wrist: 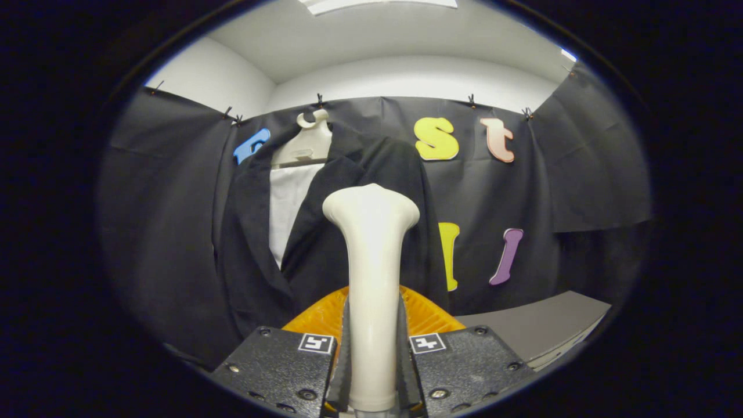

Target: Iron the clothes twice with a garment steamer, once on the left side and once on the right side.

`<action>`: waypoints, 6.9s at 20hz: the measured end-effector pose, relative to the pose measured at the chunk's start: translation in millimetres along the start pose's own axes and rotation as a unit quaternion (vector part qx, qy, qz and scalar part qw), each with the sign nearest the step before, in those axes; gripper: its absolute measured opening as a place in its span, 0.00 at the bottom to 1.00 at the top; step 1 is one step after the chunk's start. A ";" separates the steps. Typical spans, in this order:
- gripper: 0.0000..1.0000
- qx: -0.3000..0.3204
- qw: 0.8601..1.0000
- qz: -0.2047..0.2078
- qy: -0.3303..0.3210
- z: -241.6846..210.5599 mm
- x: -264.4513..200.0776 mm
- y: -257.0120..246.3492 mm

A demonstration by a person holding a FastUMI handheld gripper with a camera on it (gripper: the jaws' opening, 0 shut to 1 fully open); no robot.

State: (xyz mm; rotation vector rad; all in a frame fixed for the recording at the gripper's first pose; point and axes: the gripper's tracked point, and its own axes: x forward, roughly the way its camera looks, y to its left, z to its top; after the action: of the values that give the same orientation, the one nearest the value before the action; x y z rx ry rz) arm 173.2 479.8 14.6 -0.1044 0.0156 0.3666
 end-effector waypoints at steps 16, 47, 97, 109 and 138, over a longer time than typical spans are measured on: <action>0.34 -0.008 0.994 0.004 0.108 -125.4 -32.6 7.1; 0.34 -0.045 0.953 0.006 0.298 -323.3 -82.7 2.4; 0.34 -0.073 0.980 0.089 -0.160 131.7 64.3 237.1; 0.34 -0.071 0.987 0.080 -0.122 67.6 52.1 213.1; 0.34 -0.103 0.991 0.078 0.029 -98.5 -5.5 163.5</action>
State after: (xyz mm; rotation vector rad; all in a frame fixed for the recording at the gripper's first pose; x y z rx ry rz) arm 109.9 619.4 -99.3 -0.3198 0.0434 0.5217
